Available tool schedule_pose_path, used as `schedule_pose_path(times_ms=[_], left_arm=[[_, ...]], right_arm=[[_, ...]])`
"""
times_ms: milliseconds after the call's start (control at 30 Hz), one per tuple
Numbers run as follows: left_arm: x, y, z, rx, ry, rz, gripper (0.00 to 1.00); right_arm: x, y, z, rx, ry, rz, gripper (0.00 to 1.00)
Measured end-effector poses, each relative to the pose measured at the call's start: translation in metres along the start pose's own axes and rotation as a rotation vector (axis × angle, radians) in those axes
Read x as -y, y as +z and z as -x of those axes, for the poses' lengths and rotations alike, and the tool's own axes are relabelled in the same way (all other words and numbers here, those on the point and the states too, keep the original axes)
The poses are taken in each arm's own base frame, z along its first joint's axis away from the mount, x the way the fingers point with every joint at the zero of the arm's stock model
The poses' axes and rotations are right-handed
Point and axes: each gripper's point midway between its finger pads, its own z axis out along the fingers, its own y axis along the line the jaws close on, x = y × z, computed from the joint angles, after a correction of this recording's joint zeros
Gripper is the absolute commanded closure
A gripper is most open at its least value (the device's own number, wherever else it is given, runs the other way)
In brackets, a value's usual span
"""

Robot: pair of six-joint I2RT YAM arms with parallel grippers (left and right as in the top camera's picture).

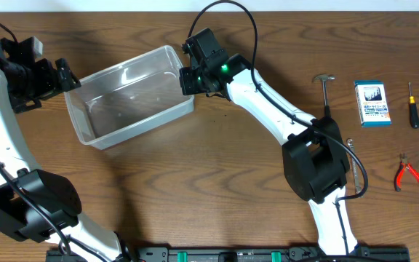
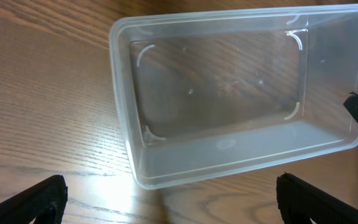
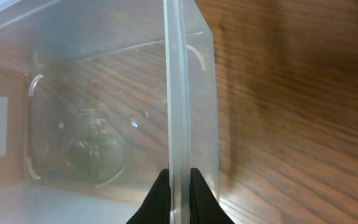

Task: Pack container
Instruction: 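Drag the container rightward and rotate it with the right gripper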

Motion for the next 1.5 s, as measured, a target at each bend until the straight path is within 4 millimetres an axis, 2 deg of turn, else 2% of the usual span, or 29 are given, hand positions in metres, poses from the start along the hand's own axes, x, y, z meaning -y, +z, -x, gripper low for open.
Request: schedule_pose_path(times_ms=[300, 833, 1033, 1233, 1367, 1500], left_arm=[[0.0, 0.0, 0.0, 0.0, 0.0, 0.0, 0.02], [0.0, 0.0, 0.0, 0.0, 0.0, 0.0, 0.02], [0.0, 0.0, 0.0, 0.0, 0.0, 0.0, 0.02], [0.0, 0.0, 0.0, 0.0, 0.0, 0.0, 0.02], [0.0, 0.0, 0.0, 0.0, 0.0, 0.0, 0.02], [0.0, 0.0, -0.001, -0.002, -0.001, 0.0, 0.02]], right_arm=[[-0.006, -0.001, 0.006, 0.0, 0.038, 0.078, 0.99], [0.042, -0.015, 0.027, 0.031, 0.141, 0.031, 0.99], [0.049, -0.041, 0.032, 0.054, 0.152, -0.032, 0.99], [0.052, -0.083, 0.036, 0.082, 0.159, -0.109, 0.99], [0.056, -0.104, 0.032, 0.082, 0.164, -0.164, 0.99], [0.062, -0.125, 0.019, 0.049, 0.175, -0.229, 0.99]])
